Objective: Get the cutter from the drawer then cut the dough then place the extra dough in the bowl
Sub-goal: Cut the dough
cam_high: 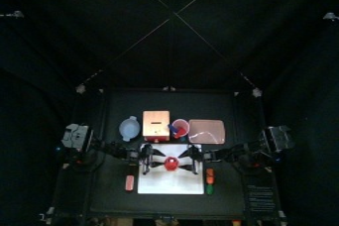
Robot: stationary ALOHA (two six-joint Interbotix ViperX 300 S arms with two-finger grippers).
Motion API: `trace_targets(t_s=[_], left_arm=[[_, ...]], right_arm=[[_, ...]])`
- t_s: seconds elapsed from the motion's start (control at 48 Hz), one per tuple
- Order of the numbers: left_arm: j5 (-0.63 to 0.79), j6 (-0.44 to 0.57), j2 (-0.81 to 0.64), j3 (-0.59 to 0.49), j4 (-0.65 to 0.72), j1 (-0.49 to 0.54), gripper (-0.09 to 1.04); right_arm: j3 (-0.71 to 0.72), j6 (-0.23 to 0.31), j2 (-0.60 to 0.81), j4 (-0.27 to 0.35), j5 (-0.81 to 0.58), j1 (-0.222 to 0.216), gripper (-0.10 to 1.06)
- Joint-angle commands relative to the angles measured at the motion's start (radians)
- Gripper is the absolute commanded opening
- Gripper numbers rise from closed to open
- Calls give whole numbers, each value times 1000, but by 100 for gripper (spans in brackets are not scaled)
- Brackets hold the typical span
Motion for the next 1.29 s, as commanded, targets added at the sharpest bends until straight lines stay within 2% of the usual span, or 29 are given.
trace_targets(t_s=[0.021,0.875,1.292], left_arm=[[-11,2,2,-41,-2,-12,85],[61,29,28,-75,-38,-12,83],[72,54,43,-95,-37,-17,79]], right_arm=[[-20,-2,-12,2,-6,-8,89],[-81,-2,55,-6,35,-40,88],[-86,-3,61,-6,40,-40,88]])
